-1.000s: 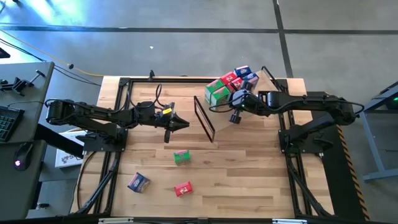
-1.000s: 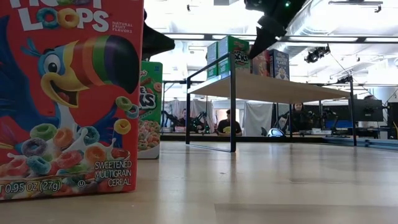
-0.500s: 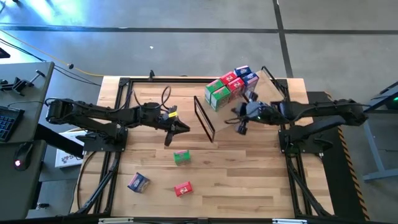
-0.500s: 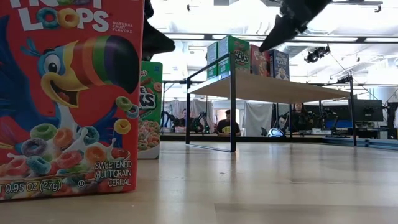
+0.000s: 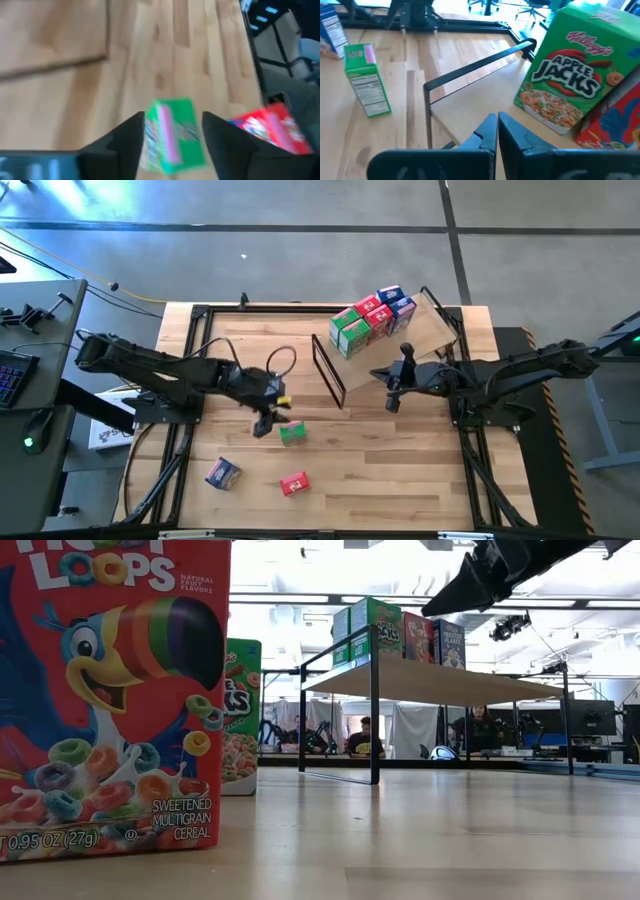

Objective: Stack cereal on shelf
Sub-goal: Put the green cereal box on the shelf and aligned with the other green cereal boxes

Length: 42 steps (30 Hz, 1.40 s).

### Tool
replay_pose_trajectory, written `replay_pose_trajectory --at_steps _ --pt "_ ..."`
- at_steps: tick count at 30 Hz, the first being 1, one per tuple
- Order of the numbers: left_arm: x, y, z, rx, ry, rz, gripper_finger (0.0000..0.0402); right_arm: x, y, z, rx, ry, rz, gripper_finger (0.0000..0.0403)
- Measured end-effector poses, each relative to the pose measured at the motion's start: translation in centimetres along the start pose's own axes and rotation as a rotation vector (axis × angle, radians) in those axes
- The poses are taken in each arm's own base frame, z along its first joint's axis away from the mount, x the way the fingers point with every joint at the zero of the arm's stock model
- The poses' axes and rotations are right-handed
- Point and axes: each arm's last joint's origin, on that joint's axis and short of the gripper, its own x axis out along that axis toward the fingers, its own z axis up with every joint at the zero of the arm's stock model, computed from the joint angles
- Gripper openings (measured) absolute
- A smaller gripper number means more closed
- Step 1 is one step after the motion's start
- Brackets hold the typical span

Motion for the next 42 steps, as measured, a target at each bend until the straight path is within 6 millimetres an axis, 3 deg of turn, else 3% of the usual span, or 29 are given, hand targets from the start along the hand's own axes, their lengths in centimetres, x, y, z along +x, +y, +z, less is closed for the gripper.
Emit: replay_pose_trajectory --at_steps 4,10,23,28,37,42 --pt "0.2 -1.7 -1.1 -0.092 0.073 0.006 0.0243 -0.1 0.3 0.0 -0.027 -0.002 0.008 0.0" --pt "1.4 -3.5 -2.5 -0.07 0.075 0.125 0.0294 -0.2 0.5 0.0 -0.053 -0.003 0.015 0.0" --pt "4.6 -4.3 -4.4 -0.012 0.171 0.224 0.0301 -0.2 0.5 -0.1 -0.059 0.004 0.014 0.0" --pt "4.7 -4.2 -4.4 -0.003 0.157 0.242 0.0277 -0.2 0.5 -0.1 -0.06 0.004 0.015 0.0" --pt "4.8 -4.4 -3.9 0.03 0.115 0.225 0.0181 -0.2 0.5 -0.1 -0.06 0.005 0.028 0.0" --pt "4.6 -4.1 -3.3 0.022 0.084 0.202 0.0158 -0.2 0.6 -0.1 -0.061 0.008 0.035 0.0"
